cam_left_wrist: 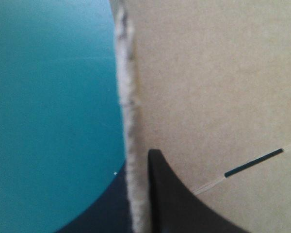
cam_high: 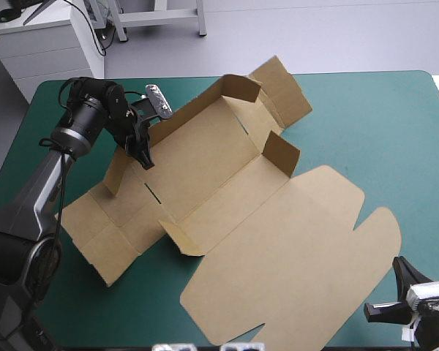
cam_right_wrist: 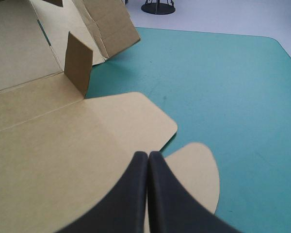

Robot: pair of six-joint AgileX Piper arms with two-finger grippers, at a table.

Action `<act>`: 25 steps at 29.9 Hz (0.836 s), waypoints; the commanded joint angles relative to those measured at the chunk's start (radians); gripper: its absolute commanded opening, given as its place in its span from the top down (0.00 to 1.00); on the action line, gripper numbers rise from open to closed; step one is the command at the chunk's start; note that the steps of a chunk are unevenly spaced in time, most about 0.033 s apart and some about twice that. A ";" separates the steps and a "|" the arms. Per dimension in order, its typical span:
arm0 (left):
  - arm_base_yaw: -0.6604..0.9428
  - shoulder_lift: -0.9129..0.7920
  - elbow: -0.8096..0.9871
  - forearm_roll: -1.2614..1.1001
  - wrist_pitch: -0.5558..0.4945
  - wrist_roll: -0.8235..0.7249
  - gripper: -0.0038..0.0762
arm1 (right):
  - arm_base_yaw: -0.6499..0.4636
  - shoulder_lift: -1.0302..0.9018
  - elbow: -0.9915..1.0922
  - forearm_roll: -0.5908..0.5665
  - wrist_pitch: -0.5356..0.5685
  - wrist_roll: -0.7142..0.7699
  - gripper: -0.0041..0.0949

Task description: Fold the box

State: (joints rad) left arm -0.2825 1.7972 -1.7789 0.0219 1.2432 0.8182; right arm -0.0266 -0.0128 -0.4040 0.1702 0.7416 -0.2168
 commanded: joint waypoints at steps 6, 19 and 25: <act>-0.111 -0.050 -0.033 0.085 -0.091 0.146 0.96 | 0.001 0.000 -0.030 0.004 -0.076 -0.001 0.98; -0.383 -0.050 -0.033 0.512 -0.276 0.051 0.96 | 0.001 0.000 -0.030 0.004 -0.076 -0.001 0.98; -0.503 -0.050 -0.001 0.693 -0.267 -0.094 0.96 | 0.001 0.000 -0.030 0.004 -0.076 -0.001 0.98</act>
State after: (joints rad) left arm -0.7291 1.7972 -1.7739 0.5945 1.0101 0.7935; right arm -0.0266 -0.0128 -0.4040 0.1702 0.7416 -0.2168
